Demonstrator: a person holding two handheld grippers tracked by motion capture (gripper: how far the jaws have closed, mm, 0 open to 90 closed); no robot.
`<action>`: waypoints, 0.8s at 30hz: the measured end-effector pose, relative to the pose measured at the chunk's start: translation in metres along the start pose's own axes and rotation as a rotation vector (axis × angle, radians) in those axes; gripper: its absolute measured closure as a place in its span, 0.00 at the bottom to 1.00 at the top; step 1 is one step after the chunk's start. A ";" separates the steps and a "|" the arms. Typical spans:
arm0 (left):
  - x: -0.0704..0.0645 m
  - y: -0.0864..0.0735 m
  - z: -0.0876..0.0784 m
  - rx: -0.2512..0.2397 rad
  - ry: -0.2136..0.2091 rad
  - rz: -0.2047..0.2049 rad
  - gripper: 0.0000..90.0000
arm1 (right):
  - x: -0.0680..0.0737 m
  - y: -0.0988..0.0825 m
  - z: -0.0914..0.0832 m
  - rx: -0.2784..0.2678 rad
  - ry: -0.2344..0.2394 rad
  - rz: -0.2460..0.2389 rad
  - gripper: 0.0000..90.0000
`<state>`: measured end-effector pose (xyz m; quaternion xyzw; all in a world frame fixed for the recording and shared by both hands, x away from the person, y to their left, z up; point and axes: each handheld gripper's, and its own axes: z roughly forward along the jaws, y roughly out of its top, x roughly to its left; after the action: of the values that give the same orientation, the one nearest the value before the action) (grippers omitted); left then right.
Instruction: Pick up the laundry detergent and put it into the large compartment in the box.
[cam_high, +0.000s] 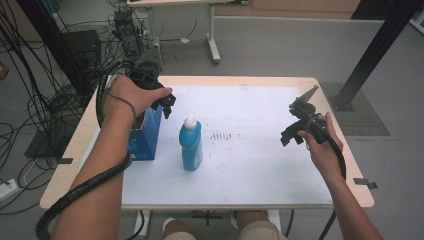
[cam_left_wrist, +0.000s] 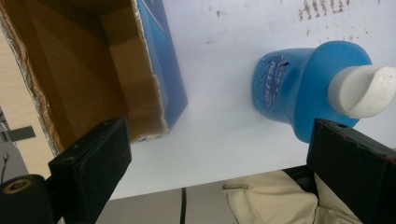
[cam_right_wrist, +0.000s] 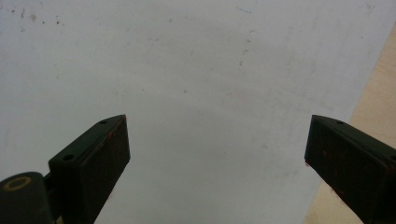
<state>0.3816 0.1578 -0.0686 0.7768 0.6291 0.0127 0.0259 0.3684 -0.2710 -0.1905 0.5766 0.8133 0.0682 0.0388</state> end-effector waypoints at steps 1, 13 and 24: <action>0.000 0.000 0.000 0.000 0.001 -0.001 0.08 | 0.000 0.000 0.000 0.001 0.001 0.002 0.07; -0.005 0.001 -0.004 -0.004 0.005 0.005 0.08 | -0.001 -0.001 0.000 0.000 0.002 -0.002 0.07; -0.012 0.001 -0.010 -0.012 -0.005 0.020 0.08 | -0.001 -0.002 -0.001 0.002 0.004 0.003 0.07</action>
<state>0.3797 0.1461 -0.0580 0.7829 0.6211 0.0149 0.0319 0.3671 -0.2729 -0.1898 0.5777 0.8125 0.0687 0.0362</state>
